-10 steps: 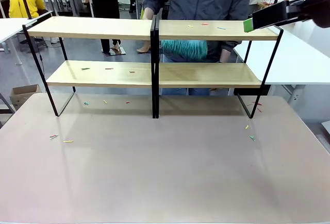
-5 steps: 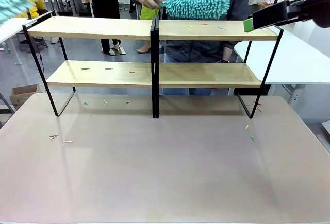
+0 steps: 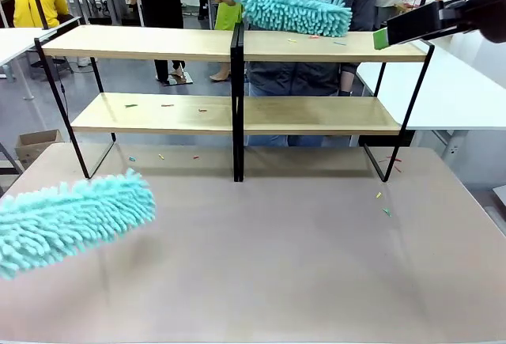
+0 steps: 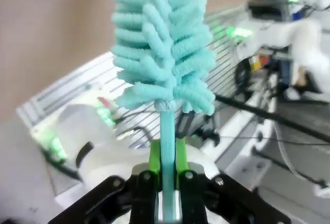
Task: Clean the shelves.
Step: Clean another randomly selected level of the Shelf with the Duster.
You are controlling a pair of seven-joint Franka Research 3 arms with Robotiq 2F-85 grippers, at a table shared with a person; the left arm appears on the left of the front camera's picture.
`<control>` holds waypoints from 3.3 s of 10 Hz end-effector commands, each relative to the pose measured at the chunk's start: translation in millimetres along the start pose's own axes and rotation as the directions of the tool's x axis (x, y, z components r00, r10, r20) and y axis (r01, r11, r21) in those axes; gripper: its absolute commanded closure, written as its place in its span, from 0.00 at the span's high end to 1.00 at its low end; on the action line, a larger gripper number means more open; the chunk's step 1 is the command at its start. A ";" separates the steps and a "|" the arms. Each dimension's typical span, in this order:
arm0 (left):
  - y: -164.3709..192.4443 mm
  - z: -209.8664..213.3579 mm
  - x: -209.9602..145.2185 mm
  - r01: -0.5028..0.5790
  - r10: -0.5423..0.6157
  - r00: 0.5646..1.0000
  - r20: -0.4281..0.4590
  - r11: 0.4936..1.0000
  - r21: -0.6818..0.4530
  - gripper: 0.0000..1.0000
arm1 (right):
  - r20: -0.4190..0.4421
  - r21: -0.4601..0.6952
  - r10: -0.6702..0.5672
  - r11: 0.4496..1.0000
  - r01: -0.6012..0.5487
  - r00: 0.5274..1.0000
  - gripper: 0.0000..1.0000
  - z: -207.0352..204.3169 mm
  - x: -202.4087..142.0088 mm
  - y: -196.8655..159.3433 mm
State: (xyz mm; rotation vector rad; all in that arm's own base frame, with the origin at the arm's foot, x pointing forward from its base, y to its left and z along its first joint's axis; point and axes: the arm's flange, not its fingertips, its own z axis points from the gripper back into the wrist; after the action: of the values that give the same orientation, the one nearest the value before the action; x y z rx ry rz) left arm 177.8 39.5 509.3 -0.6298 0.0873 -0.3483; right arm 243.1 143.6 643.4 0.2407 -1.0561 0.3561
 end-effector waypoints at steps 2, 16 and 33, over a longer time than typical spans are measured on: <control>0.0 0.0 0.0 0.000 0.000 1.000 0.000 1.000 0.000 0.12 | 0.001 0.000 -0.002 1.000 0.002 1.000 1.00 -0.7 1.2 -0.1; -85.3 -120.7 144.5 -0.012 -0.008 0.998 0.064 0.952 0.307 0.12 | 0.001 0.000 -0.002 1.000 0.002 1.000 1.00 -0.7 1.2 -0.1; -52.8 -196.1 314.3 -0.324 0.108 0.887 0.449 0.839 0.437 0.12 | 0.001 0.000 -0.002 1.000 0.002 1.000 1.00 -0.7 1.2 -0.1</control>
State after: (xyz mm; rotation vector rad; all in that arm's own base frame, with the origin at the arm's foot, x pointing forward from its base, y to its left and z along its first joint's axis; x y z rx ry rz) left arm 413.8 -209.1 386.4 -0.1770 -0.3178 -0.0254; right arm 243.2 143.6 643.4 0.2405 -1.0559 0.3560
